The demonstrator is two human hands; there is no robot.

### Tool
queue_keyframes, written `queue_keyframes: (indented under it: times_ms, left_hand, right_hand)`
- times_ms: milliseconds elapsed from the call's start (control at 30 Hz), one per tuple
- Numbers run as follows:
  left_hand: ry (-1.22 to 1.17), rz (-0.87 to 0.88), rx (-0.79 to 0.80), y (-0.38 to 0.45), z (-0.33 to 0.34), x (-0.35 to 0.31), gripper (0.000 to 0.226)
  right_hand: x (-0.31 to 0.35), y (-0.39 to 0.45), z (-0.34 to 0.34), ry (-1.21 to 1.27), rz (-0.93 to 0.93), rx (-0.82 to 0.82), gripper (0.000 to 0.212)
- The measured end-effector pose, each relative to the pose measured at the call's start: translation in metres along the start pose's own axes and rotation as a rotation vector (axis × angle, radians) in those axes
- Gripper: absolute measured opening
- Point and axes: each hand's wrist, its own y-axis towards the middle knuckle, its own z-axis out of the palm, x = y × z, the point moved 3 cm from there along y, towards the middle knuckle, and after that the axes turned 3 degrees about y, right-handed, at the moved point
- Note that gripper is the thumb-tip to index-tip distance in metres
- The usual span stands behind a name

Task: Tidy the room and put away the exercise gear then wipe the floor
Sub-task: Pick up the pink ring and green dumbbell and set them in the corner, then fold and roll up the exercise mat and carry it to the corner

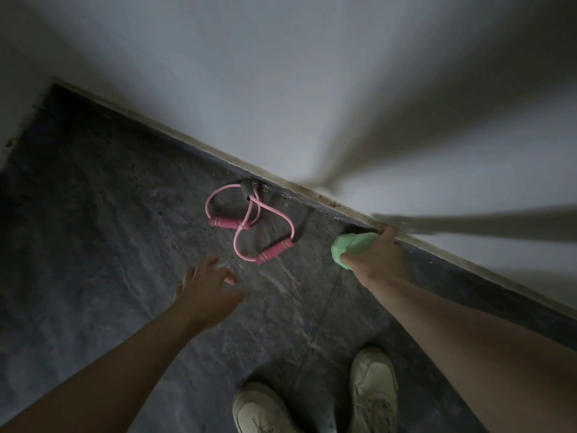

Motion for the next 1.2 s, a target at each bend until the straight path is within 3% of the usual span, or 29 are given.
queue_keyframes:
  times_ms: [167, 333, 533, 733, 833, 1000, 1133, 1200]
  left_hand:
    - [0.009, -0.030, 0.051, -0.004, -0.008, 0.007, 0.053]
    - [0.001, -0.011, 0.004, -0.015, -0.011, 0.001, 0.027]
    - [-0.053, 0.013, 0.011, -0.064, -0.019, -0.026, 0.024]
    - [-0.152, -0.035, -0.063, -0.135, -0.079, -0.042, 0.027]
    - [-0.222, -0.079, -0.139, -0.187, -0.131, -0.039, 0.035]
    - [-0.130, -0.146, -0.314, -0.315, -0.240, -0.039, 0.022]
    - [-0.022, -0.223, -0.359, -0.456, -0.305, -0.048, 0.020]
    - [0.039, -0.267, -0.306, -0.529, -0.317, -0.048, 0.030]
  right_hand:
    - [0.013, 0.007, -0.004, -0.162, -0.075, 0.074, 0.092]
    - [0.024, 0.001, -0.017, -0.222, -0.129, 0.165, 0.100]
    - [0.047, -0.056, -0.039, -0.640, -0.478, 0.094, 0.091]
    - [0.086, -0.176, -0.077, -0.630, -0.761, 0.214, 0.078]
    - [0.119, -0.239, -0.116, -0.634, -0.968, 0.234, 0.068]
    - [0.203, -0.347, -0.213, -0.815, -1.352, 0.216, 0.058]
    - [0.244, -0.455, -0.292, -0.965, -1.415, 0.373, 0.024]
    - [0.250, -0.516, -0.323, -1.135, -1.403, 0.465, 0.025]
